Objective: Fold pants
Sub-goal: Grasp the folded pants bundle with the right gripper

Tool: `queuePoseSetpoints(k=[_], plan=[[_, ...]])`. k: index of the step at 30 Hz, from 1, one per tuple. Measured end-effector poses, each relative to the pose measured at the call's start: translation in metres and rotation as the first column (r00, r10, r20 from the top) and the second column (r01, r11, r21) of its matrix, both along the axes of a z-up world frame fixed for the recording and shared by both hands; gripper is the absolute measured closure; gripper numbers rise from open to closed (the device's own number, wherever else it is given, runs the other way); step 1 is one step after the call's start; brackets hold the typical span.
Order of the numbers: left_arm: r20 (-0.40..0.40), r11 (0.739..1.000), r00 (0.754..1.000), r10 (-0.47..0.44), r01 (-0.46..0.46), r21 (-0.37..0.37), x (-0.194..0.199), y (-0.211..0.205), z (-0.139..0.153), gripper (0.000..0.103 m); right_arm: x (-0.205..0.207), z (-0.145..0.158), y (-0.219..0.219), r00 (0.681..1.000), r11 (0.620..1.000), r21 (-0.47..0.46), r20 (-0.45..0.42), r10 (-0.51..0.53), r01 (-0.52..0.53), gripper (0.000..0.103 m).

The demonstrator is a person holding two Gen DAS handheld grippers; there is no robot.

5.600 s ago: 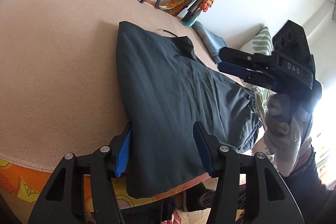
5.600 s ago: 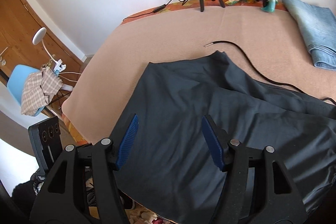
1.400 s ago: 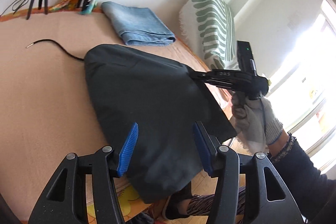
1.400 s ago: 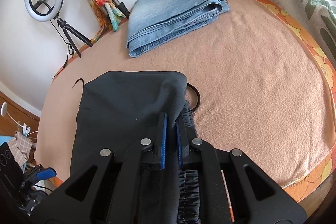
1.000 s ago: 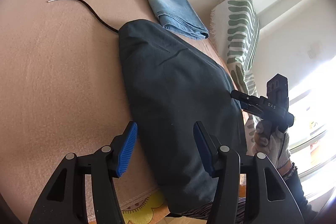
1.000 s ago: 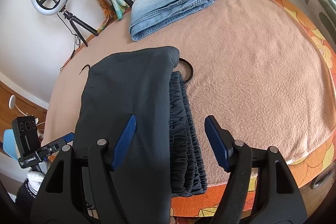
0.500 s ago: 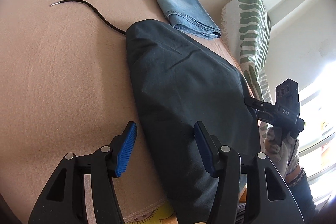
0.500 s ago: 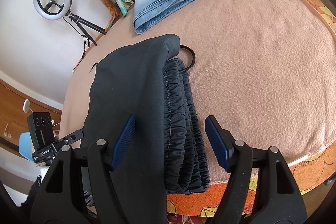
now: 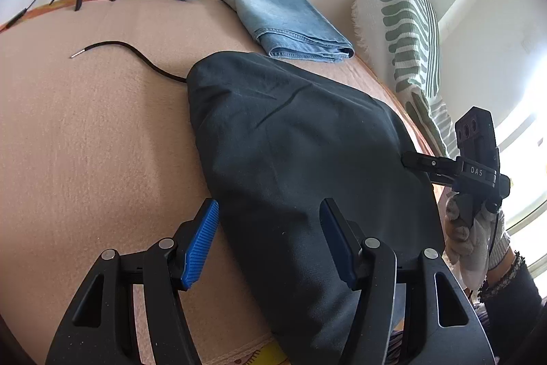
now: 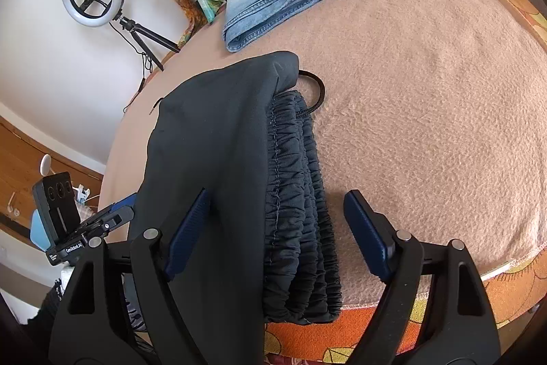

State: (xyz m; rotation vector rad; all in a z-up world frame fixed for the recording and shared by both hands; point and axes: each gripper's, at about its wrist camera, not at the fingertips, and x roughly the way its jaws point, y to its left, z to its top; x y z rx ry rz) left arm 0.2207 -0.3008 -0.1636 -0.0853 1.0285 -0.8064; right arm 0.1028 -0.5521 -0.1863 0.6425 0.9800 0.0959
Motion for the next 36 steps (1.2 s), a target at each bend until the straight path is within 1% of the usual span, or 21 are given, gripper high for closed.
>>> queuePoseSetpoints(k=[3, 8, 9, 12, 15, 17, 20, 22, 25, 29, 31, 32, 33, 34, 36], plan=[[0.001, 1.0, 1.0, -0.001, 0.001, 0.001, 0.0, -0.001, 0.0, 0.042, 0.001, 0.0, 0.001, 1.0, 1.0, -0.009, 0.006, 0.011, -0.011, 0.018], [-0.007, 1.0, 1.0, -0.001, 0.001, 0.003, 0.002, -0.001, -0.002, 0.042, 0.001, -0.001, -0.002, 1.0, 1.0, 0.007, 0.012, 0.015, -0.015, 0.018], [-0.013, 1.0, 1.0, -0.001, 0.001, 0.002, 0.002, -0.002, -0.002, 0.041, 0.001, -0.002, -0.002, 1.0, 1.0, 0.003, 0.012, 0.018, -0.018, 0.018], [-0.046, 1.0, 0.999, -0.003, 0.002, -0.01, 0.004, 0.0, -0.006, 0.039, 0.0, -0.001, 0.001, 0.999, 0.999, -0.019, 0.016, 0.032, -0.032, 0.017], [-0.088, 1.0, 0.996, 0.006, -0.007, -0.013, 0.006, 0.002, -0.012, 0.039, 0.001, -0.001, 0.005, 0.999, 0.998, -0.028, 0.022, 0.05, -0.049, 0.011], [-0.111, 1.0, 0.994, 0.009, -0.011, -0.02, 0.007, 0.004, -0.016, 0.038, 0.002, -0.001, 0.008, 0.998, 0.997, -0.044, 0.021, 0.056, -0.055, 0.01], [-0.149, 0.997, 0.989, 0.016, -0.026, -0.066, 0.01, 0.01, -0.018, 0.036, 0.003, 0.0, 0.014, 0.996, 0.994, -0.078, 0.016, 0.082, -0.081, 0.007], [-0.186, 0.994, 0.982, 0.026, -0.045, -0.101, 0.014, 0.014, -0.02, 0.035, 0.003, 0.0, 0.016, 0.995, 0.992, -0.082, 0.017, 0.099, -0.097, 0.002], [-0.24, 0.985, 0.97, 0.042, -0.08, -0.152, 0.019, 0.021, -0.023, 0.035, 0.002, 0.0, 0.016, 0.994, 0.99, -0.086, 0.014, 0.11, -0.109, 0.002], [-0.261, 0.98, 0.964, 0.04, -0.09, -0.18, 0.021, 0.022, -0.025, 0.034, 0.002, -0.001, 0.015, 0.994, 0.991, -0.073, 0.016, 0.111, -0.109, 0.002], [-0.266, 0.975, 0.964, 0.031, -0.087, -0.203, 0.021, 0.02, -0.026, 0.031, 0.002, -0.001, 0.015, 0.994, 0.992, -0.069, 0.02, 0.107, -0.105, 0.001], [-0.269, 0.971, 0.963, 0.024, -0.086, -0.222, 0.021, 0.019, -0.026, 0.027, 0.002, -0.001, 0.015, 0.994, 0.992, -0.07, 0.023, 0.104, -0.103, 0.0], [-0.276, 0.966, 0.961, 0.012, -0.082, -0.245, 0.022, 0.018, -0.027, 0.023, 0.002, -0.001, 0.017, 0.994, 0.992, -0.078, 0.025, 0.103, -0.101, 0.0], [-0.281, 0.962, 0.96, 0.002, -0.079, -0.262, 0.022, 0.018, -0.028, 0.021, 0.003, -0.001, 0.02, 0.993, 0.99, -0.087, 0.027, 0.111, -0.108, 0.001], [-0.29, 0.961, 0.957, -0.002, -0.079, -0.266, 0.023, 0.016, -0.028, 0.021, 0.003, -0.002, 0.026, 0.991, 0.989, -0.08, 0.04, 0.129, -0.126, 0.009]])
